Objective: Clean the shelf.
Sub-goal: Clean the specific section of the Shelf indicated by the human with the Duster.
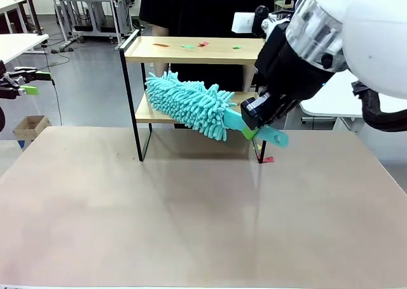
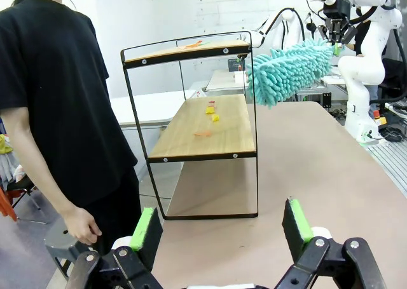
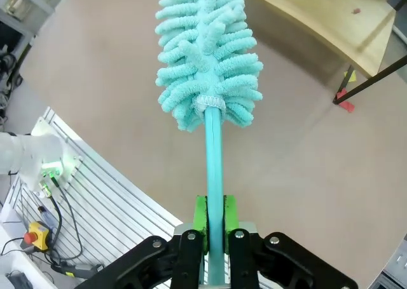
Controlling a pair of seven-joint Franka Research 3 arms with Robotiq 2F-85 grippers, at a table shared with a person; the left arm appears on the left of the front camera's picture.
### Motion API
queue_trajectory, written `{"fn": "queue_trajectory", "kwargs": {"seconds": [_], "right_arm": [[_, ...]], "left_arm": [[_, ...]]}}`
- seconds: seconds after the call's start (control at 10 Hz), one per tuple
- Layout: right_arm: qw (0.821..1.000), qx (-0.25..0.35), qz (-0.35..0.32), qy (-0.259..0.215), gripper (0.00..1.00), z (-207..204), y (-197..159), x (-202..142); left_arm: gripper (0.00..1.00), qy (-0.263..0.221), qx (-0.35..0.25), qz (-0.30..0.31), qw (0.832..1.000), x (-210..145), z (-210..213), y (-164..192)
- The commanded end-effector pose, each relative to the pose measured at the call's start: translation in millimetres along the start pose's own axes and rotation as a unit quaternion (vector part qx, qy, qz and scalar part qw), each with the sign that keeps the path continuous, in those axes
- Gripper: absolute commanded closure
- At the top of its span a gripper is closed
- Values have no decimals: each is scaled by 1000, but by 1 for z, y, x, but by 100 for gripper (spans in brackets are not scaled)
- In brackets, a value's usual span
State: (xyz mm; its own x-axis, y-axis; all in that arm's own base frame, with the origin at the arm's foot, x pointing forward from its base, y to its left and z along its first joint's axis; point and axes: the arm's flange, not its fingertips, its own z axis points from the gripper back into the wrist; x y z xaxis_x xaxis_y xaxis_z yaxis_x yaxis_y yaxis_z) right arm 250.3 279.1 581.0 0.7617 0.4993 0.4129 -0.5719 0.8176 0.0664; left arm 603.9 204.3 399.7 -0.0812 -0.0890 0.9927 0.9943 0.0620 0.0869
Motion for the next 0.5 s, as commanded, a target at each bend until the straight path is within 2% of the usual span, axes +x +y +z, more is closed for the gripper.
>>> {"fn": "queue_trajectory", "kwargs": {"seconds": [0.0,0.3,0.4], "right_arm": [[1000,0,21,-1,87,5,-3,-7],[1000,1,7,3,87,2,2,-3],[1000,-13,-14,23,87,-14,19,29]], "left_arm": [[0,-1,-1,-8,1000,2,-1,-1],[0,-1,-1,-8,1000,2,-1,-1],[0,-1,-1,-8,1000,2,-1,-1]]}}
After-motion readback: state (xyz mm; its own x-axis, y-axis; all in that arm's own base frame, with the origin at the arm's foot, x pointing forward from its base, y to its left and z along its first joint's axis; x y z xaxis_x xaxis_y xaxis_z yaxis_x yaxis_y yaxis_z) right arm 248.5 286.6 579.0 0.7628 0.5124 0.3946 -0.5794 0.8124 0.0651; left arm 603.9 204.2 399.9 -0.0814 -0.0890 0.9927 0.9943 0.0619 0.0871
